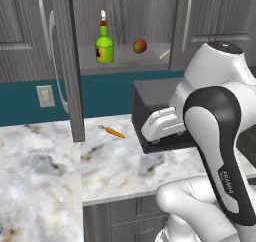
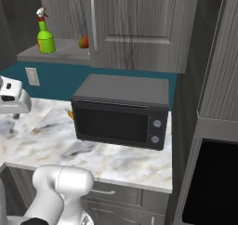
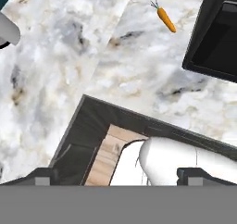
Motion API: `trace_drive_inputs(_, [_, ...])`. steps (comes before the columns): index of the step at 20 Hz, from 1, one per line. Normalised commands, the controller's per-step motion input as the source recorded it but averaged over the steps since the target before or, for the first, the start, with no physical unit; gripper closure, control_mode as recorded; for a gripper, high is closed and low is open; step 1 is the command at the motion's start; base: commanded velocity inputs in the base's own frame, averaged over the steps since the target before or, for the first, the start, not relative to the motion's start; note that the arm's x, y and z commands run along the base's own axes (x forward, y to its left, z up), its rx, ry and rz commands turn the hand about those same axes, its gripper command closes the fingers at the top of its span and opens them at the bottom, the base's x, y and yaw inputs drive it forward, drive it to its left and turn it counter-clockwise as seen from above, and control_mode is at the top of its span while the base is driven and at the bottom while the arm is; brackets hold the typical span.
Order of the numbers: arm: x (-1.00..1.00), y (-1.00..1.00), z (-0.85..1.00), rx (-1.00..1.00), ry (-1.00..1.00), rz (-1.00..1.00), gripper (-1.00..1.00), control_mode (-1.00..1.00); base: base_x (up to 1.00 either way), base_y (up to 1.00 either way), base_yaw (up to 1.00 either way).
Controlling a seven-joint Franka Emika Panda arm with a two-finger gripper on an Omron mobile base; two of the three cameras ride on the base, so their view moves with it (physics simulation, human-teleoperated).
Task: Pick the spray and dish brush from the cabinet and place them on the counter.
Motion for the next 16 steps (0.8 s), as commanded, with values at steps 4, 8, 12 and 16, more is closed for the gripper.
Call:
trace_drive_inputs(4, [0.17,-0.22,0.00,-0.33,-0.11,-0.02,-1.00,-1.00,0.00,0.00,0.00])
trace_drive_inputs(8, [0.21,-0.30,0.00,-0.15,-0.03,-0.29,-1.00,-1.00,0.00,0.00,0.00])
trace_drive_inputs(12, [0.16,-0.37,0.00,-0.01,-0.15,-0.22,-1.00,-1.00,0.00,0.00,0.00])
trace_drive_inputs(16, [0.40,-0.14,0.07,-0.01,-0.17,0.01,-1.00,-1.00,0.00,0.00,0.00])
